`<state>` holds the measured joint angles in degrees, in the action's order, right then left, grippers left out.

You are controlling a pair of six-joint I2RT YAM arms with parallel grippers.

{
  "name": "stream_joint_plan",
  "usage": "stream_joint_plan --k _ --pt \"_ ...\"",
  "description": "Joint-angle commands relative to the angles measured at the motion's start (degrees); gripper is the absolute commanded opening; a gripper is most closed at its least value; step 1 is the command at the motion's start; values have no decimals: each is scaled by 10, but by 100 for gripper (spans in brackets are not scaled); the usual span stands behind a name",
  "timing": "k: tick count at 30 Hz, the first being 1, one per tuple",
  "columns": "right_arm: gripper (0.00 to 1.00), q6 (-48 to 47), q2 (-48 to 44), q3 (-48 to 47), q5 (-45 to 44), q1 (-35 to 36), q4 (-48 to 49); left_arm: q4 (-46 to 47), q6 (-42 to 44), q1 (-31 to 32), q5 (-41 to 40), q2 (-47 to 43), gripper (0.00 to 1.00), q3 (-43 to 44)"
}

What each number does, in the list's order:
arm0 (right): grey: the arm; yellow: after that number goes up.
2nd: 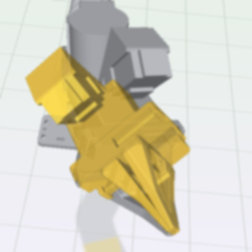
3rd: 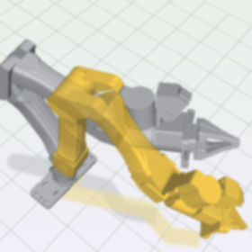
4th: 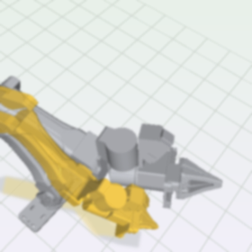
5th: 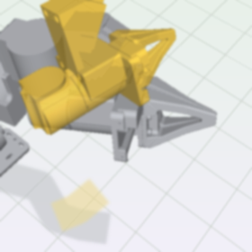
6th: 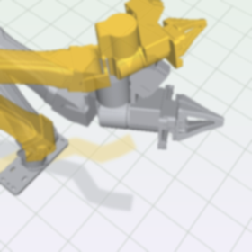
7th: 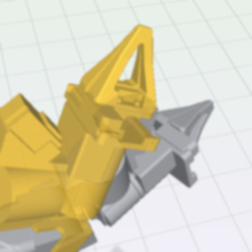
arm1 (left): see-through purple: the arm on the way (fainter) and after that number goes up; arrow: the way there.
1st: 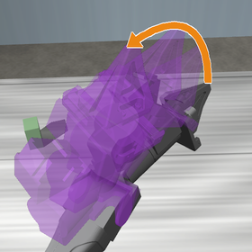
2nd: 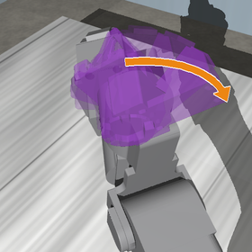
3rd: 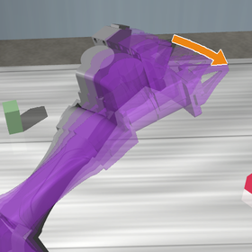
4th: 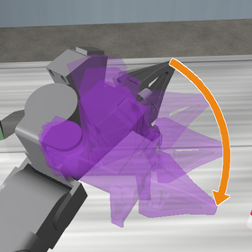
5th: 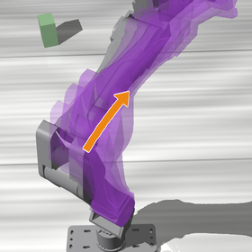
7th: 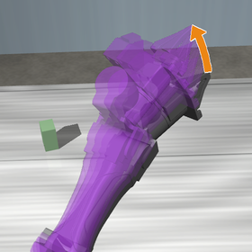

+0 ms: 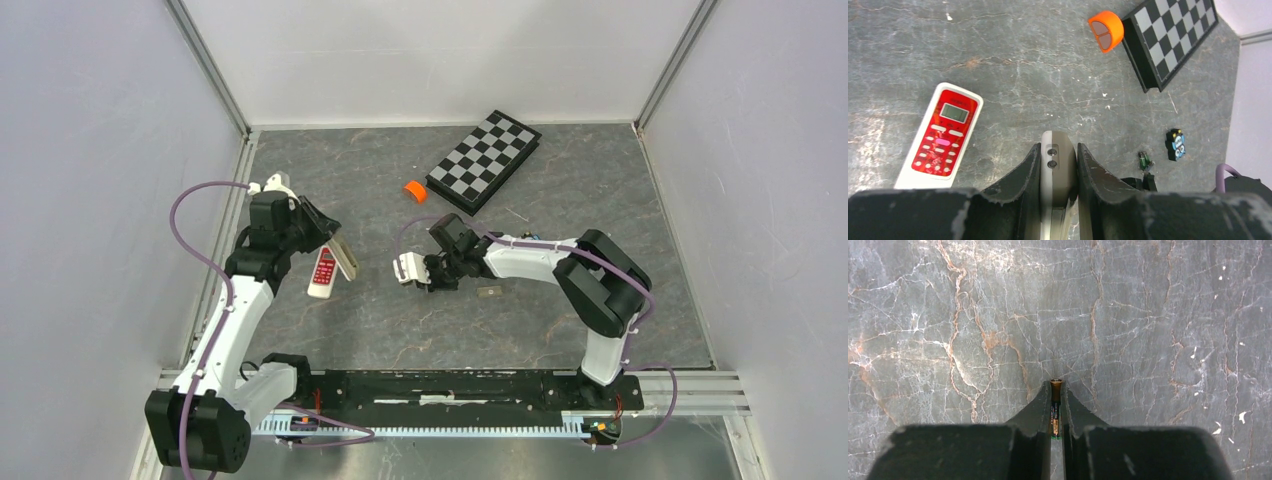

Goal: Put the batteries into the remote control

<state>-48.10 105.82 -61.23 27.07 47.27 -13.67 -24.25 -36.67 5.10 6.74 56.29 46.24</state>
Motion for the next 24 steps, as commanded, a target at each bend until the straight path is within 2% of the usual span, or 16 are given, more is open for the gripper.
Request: stream_joint_plan --k 1,5,11,15,17,20,24 --pt "4 66 -15 38 -31 -1 24 44 11 -3 56 -8 2 -2" --pt "12 140 -9 28 -49 -2 23 68 -13 -3 80 -5 2 -23" --pt "22 301 1 33 -167 -3 30 86 -23 -2 82 -9 2 -40" --pt "43 341 8 29 -220 -2 7 86 -18 -2 72 -12 2 -41" --pt "48 342 18 17 -230 -2 -18 87 -18 -2 68 -14 2 -38" --pt "51 353 32 -13 -248 -2 -59 89 -18 -2 65 -15 2 -31" --pt "47 382 40 -35 -267 -2 -105 87 -15 -2 57 -22 2 -32"
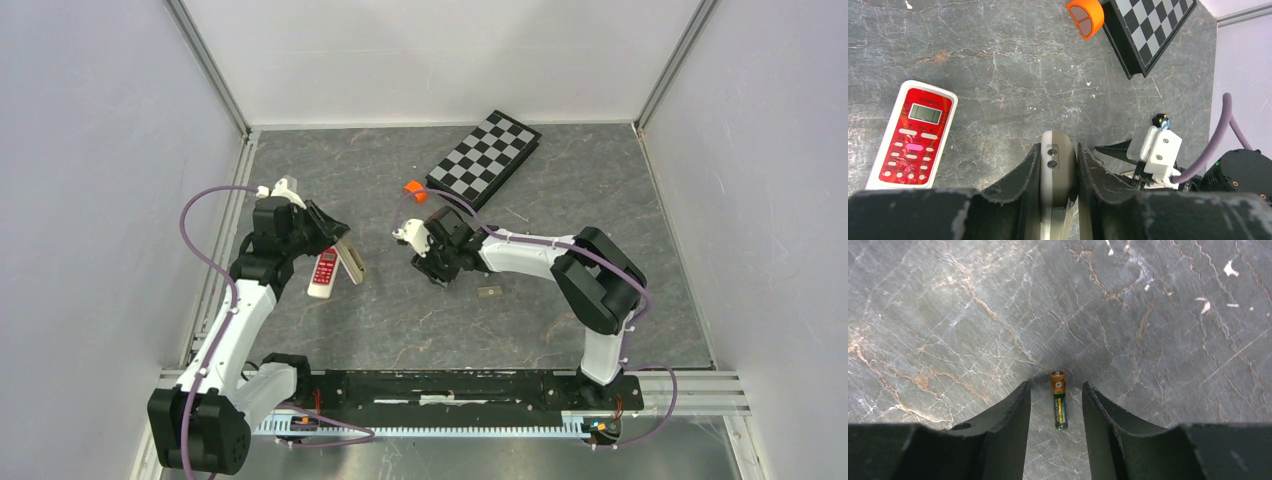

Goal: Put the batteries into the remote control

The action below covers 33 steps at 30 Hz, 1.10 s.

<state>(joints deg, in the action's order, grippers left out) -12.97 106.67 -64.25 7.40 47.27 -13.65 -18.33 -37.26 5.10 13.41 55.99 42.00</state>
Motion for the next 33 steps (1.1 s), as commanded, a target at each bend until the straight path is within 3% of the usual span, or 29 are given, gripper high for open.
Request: stream_joint_plan --k 1,9,12,16,19,25,28,33 --pt "44 39 31 -6 -70 -2 -114 26 -8 -2 -12 -21 2 9" --pt "30 55 45 -9 -42 -4 -136 23 -6 -2 -13 -22 2 9" --pt "30 58 48 -10 -48 -3 -120 25 -7 -2 -12 -20 2 8" --pt "38 60 60 -17 -61 -2 -97 29 -8 -1 -3 -16 2 7" --pt "39 61 68 -24 -67 -3 -92 29 -9 -2 -4 -17 2 7" --pt "28 67 74 -21 -84 -1 -87 29 -8 -2 -6 -14 2 7" --pt "17 74 73 -12 -83 -1 -85 29 -7 -2 -4 -13 2 7" --pt "7 107 32 20 -95 -1 -38 42 -8 -2 20 -10 2 -1"
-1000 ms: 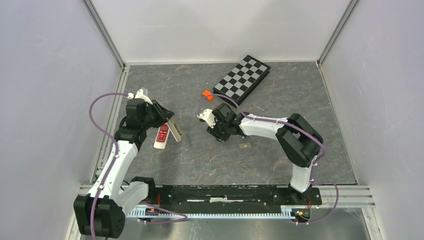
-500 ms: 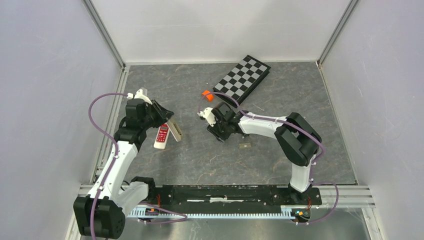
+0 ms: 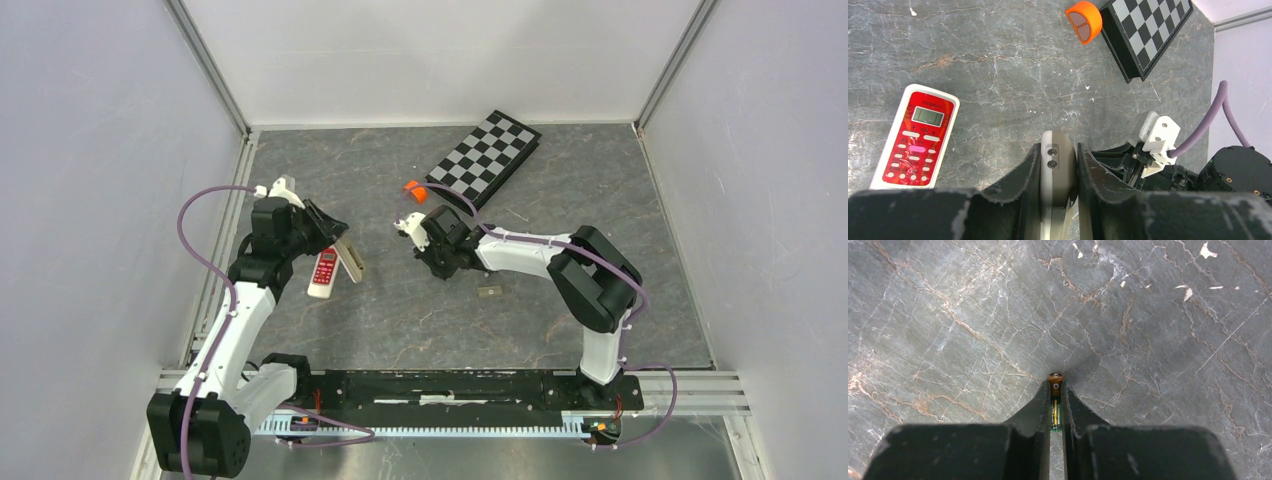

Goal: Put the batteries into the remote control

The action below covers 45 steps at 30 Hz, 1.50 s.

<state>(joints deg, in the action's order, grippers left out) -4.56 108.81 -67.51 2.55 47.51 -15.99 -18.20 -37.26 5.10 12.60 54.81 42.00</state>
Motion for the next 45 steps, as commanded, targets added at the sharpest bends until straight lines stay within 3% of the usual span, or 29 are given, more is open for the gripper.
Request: stream_joint_plan --k 1,7,14,19,29,45 --pt "6 38 -3 63 -55 -3 0 52 -12 -2 39 4 2 -4" --pt "0 153 -131 139 -76 -3 123 175 -72 15 96 7 2 -54" --pt "0 261 -280 206 -54 -2 250 365 -146 93 82 37 2 -106" --pt "0 295 -345 213 -52 7 322 441 -158 143 70 63 2 -108" --pt "0 341 -340 192 -65 51 388 489 -233 167 48 82 2 -119" --pt "0 269 -306 175 -103 70 398 470 -283 167 81 86 2 -117"
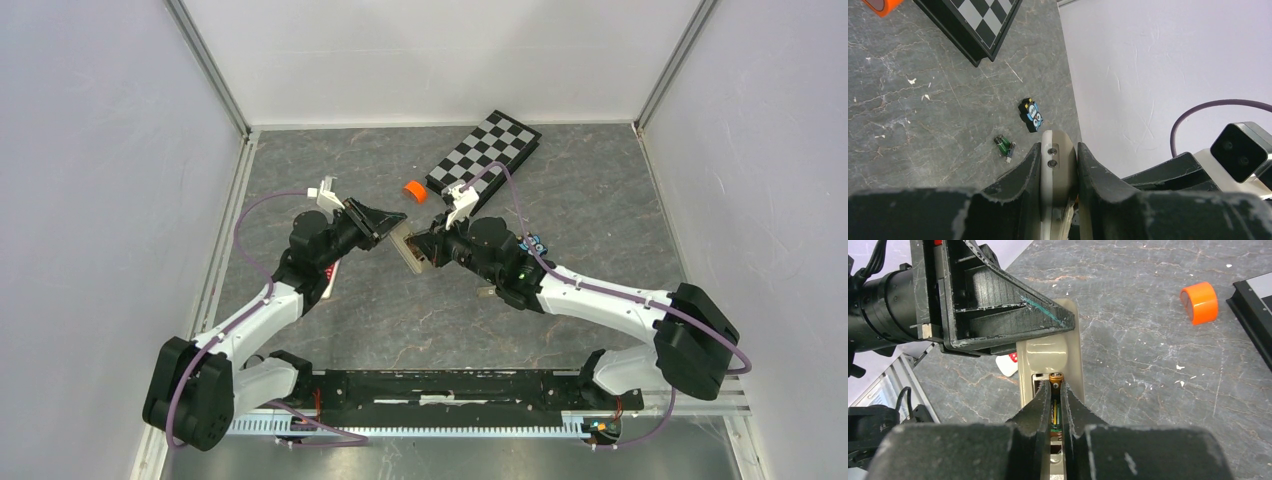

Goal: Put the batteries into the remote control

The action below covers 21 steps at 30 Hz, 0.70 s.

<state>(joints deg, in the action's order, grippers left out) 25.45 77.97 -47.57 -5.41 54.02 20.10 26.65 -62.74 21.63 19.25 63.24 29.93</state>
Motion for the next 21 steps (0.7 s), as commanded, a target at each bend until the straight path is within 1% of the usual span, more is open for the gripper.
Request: stream_joint_plan --k 1,9,14,17,21 --pt "0 -36 3 -24 -24 5 40 20 -31 2 15 1 2 4" --pt "2 -91 -8 10 6 6 79 19 -81 2 25 -7 2 7" --pt "4 -103 -12 27 31 6 79 4 -88 2 25 -11 2 19" --pt "6 -106 -15 36 24 6 72 -10 -83 2 25 -14 2 25" --pt "16 -101 -23 38 30 7 64 -32 -72 1 22 -16 2 33"
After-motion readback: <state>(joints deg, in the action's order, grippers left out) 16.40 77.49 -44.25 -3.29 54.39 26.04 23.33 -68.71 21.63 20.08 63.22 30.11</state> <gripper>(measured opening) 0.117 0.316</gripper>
